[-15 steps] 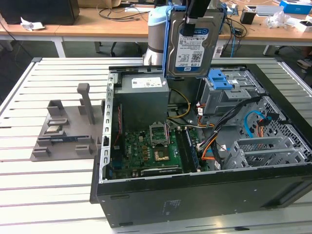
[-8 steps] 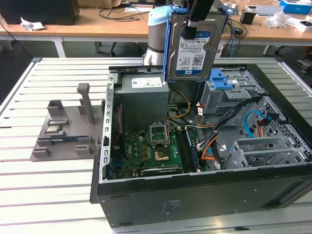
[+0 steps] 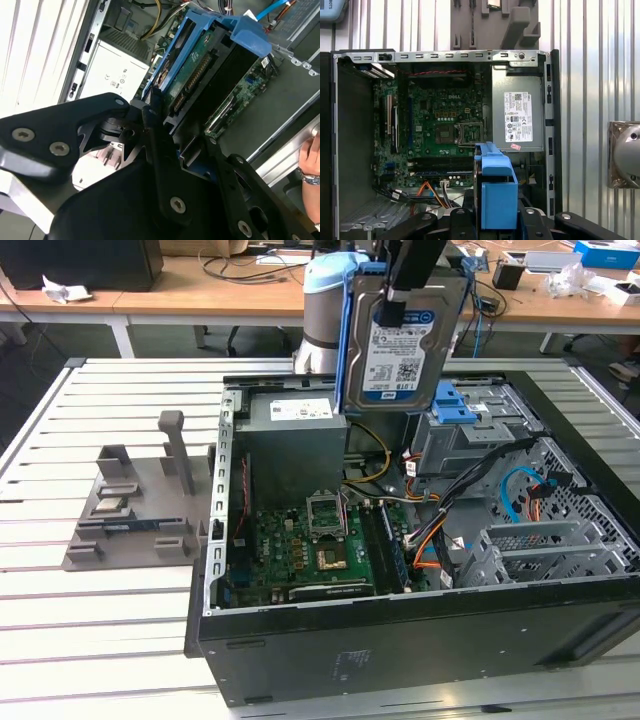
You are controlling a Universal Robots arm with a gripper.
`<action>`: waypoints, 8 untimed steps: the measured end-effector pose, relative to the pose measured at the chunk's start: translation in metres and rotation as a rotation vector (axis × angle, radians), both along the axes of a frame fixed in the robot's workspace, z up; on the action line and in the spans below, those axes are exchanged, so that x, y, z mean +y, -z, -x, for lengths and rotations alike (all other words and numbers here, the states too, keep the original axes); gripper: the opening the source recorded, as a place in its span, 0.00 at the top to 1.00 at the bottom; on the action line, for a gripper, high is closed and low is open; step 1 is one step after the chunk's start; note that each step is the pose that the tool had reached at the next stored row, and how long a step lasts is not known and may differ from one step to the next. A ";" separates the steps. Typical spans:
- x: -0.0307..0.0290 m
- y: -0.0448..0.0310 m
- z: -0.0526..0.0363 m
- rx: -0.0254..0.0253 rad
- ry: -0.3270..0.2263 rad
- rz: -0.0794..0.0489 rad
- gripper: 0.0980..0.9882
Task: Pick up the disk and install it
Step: 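Pick up the disk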
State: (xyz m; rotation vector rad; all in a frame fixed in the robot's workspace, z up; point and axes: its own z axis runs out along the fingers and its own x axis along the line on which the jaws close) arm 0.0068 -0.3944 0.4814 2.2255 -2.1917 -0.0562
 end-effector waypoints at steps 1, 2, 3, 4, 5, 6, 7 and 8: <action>-0.0013 0.0001 0.0000 0.0000 0.000 0.000 0.70; -0.0026 0.0001 0.0000 0.0000 0.000 0.000 0.70; -0.0045 0.0002 0.0000 0.0000 0.000 0.000 0.70; -0.0059 0.0002 0.0000 0.0000 0.000 0.000 0.70; -0.0073 0.0003 0.0000 -0.0001 0.000 0.000 0.70; -0.0088 0.0003 0.0000 0.0000 0.000 0.000 0.70; -0.0101 0.0004 0.0000 0.0000 0.000 0.000 0.70; -0.0117 0.0004 0.0000 0.0000 0.000 0.000 0.70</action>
